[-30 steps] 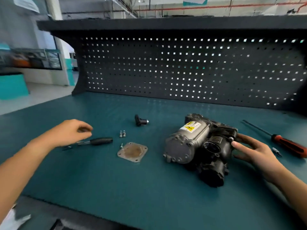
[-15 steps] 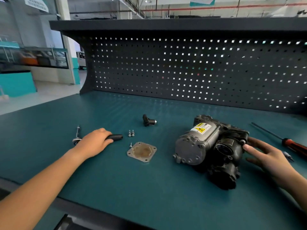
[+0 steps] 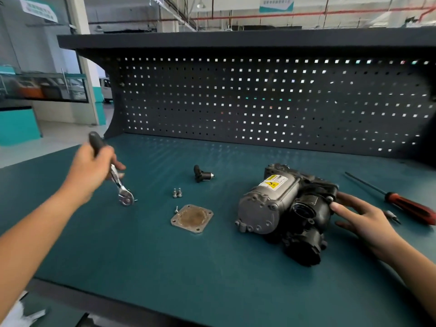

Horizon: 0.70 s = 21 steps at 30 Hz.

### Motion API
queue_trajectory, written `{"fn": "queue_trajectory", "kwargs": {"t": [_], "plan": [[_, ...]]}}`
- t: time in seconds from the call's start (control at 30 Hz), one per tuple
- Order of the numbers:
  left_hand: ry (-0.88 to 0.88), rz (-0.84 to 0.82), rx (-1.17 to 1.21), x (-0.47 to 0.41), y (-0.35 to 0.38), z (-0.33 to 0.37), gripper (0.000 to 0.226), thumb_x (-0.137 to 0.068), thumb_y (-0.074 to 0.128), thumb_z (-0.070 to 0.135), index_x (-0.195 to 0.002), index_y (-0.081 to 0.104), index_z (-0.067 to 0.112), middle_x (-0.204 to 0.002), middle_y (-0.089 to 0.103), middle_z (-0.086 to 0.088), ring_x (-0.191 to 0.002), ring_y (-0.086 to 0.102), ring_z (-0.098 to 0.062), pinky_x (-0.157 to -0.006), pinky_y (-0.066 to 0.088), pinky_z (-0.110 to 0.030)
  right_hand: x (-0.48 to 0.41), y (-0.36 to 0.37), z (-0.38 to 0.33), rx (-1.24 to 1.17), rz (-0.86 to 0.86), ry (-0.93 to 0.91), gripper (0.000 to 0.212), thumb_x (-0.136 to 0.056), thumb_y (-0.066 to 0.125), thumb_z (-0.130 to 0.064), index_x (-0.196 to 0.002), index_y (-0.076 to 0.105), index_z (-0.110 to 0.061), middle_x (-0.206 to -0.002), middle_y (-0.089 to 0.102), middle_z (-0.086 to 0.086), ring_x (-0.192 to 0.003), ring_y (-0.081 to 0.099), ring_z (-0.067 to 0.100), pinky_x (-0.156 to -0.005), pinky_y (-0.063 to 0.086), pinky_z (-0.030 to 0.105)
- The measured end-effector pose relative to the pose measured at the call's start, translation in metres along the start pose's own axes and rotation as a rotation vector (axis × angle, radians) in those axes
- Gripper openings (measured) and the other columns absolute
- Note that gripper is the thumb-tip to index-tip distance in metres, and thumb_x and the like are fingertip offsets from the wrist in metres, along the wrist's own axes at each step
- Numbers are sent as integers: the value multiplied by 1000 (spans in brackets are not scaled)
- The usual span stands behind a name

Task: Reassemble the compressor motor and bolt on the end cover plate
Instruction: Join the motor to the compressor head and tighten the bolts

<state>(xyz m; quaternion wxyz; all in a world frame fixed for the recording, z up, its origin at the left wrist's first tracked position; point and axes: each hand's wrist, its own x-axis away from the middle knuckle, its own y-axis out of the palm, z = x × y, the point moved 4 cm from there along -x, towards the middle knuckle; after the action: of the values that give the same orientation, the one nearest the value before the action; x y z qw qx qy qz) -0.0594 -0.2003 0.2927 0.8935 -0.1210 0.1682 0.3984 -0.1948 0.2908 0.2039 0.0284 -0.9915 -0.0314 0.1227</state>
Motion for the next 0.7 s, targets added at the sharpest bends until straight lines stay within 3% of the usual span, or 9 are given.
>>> {"fn": "queue_trajectory", "kwargs": {"t": [0.07, 0.13, 0.3, 0.4, 0.5, 0.7], "plan": [[-125, -47, 488, 15, 12, 26, 19, -80, 46, 9, -68, 35, 19, -39, 44, 11, -38, 43, -5, -34, 37, -16, 2, 1, -1, -4, -4, 8, 35, -72, 68, -23, -107, 61, -24, -106, 64, -7, -91, 60, 5, -62, 56, 15], [-151, -190, 690, 33, 32, 60, 23, -59, 52, 21, -64, 29, 21, -41, 34, 10, -32, 27, -3, -32, 19, -13, 3, 2, -1, -12, 8, 11, 29, -79, 67, -16, -106, 62, -24, -103, 64, -10, -87, 61, 2, -63, 56, 19], [38, -331, 707, 85, 84, 131, 37, -95, 41, 25, -61, 26, 22, -39, 24, 10, -28, 18, -4, -27, 13, -13, 1, 2, 1, -26, 8, 4, 24, -81, 69, -15, -98, 63, -30, -100, 64, -11, -80, 64, -1, -64, 54, 20], [37, -483, 930, 120, 111, 156, 34, -85, 46, 36, -59, 29, 23, -38, 25, 9, -26, 20, -6, -25, 16, -12, 2, 3, 0, -46, -1, 1, 24, -80, 70, -14, -98, 62, -29, -97, 64, -12, -74, 64, -4, -59, 54, 16], [-83, -592, 1037, 152, 145, 160, 37, -84, 49, 41, -56, 32, 24, -38, 25, 9, -26, 21, -6, -23, 15, -12, 3, 3, -2, -43, -4, -6, 24, -80, 71, -14, -97, 63, -27, -96, 64, -12, -74, 63, -2, -59, 53, 17], [-230, -458, 922, 183, 189, 137, 43, -95, 47, 36, -57, 30, 23, -44, 23, 10, -33, 17, -4, -27, 15, -15, 2, 2, -3, -27, -34, -17, 30, -79, 73, -17, -106, 62, -22, -99, 63, -11, -72, 64, -7, -59, 53, 17]]}}
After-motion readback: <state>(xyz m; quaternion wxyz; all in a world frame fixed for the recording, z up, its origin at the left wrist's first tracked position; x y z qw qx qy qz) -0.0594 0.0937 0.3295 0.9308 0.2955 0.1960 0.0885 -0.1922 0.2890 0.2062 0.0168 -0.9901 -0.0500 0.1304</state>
